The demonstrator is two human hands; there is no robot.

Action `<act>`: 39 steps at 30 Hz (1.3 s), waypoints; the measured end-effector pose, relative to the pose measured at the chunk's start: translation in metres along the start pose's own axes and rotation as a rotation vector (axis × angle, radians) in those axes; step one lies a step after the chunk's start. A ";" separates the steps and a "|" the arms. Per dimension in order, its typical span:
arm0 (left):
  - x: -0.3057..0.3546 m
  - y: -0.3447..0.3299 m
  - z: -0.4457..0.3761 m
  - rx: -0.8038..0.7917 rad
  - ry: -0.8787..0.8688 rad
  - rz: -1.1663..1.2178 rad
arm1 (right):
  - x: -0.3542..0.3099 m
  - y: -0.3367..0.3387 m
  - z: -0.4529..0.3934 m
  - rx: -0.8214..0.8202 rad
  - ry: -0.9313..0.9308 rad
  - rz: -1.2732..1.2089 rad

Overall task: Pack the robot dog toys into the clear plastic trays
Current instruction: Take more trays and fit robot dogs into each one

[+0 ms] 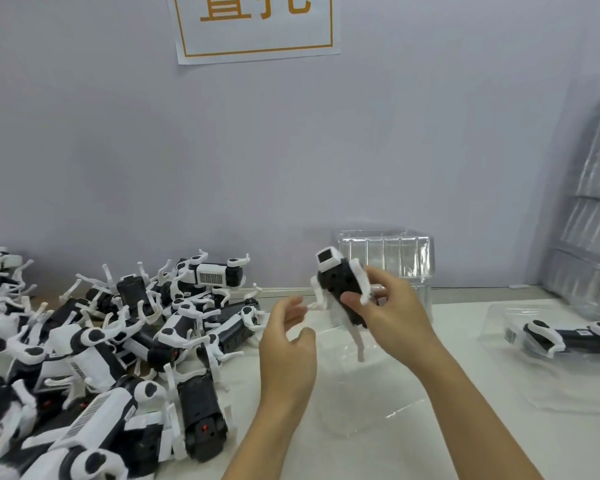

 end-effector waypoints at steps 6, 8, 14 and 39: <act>-0.043 -0.011 0.009 -0.208 0.216 -0.212 | 0.004 0.030 -0.013 0.140 0.019 0.056; -0.052 -0.010 0.009 -0.246 0.309 -0.136 | 0.007 0.032 -0.015 0.114 0.012 0.108; -0.065 0.008 -0.005 -0.169 0.376 -0.022 | 0.014 0.016 -0.017 0.008 0.005 0.239; -0.072 0.008 -0.012 -0.150 0.333 0.012 | 0.022 -0.033 -0.009 -0.306 -0.092 0.842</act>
Point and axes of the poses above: each hand's wrist, its own z-axis away from the middle knuckle, its own y-axis out of the back of the hand, x = y × z, the point moved 8 cm from there along -z, towards the middle knuckle, and after that the axes turned 10 degrees about -y, right-handed, at the moved point
